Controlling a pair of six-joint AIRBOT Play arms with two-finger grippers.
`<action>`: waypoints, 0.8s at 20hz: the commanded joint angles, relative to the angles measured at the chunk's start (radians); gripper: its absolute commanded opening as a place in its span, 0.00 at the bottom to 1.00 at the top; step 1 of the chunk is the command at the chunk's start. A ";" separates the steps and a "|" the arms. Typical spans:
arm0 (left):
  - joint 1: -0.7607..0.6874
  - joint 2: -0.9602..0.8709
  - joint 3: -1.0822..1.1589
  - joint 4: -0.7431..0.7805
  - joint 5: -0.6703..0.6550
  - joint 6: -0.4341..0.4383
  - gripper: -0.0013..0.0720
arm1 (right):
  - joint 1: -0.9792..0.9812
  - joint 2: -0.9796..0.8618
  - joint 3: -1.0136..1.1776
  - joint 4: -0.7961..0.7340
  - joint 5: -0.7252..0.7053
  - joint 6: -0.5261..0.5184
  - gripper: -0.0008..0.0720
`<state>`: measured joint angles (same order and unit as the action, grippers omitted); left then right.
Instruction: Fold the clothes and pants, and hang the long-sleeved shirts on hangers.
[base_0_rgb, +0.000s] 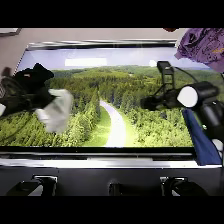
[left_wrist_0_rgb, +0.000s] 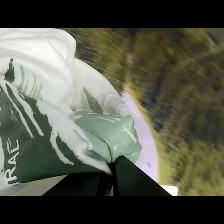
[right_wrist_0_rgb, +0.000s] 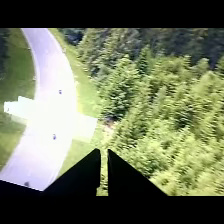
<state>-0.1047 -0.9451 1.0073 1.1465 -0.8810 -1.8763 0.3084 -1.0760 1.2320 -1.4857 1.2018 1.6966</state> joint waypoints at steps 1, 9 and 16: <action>-0.273 -0.002 0.001 -0.115 0.085 -0.060 0.04 | 0.000 0.098 0.001 -0.243 0.095 0.035 0.14; -0.524 -0.391 0.001 -0.169 0.243 -0.174 0.75 | 0.000 0.166 0.001 -0.303 0.252 0.072 0.49; -0.314 -0.178 0.001 -0.167 0.161 -0.030 0.93 | -0.127 0.163 0.017 -0.298 0.148 0.206 0.66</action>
<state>-0.5030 -1.2022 1.0077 0.9855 -0.6720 -1.9781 0.2687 -0.9119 1.2392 -1.7962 1.4082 1.8282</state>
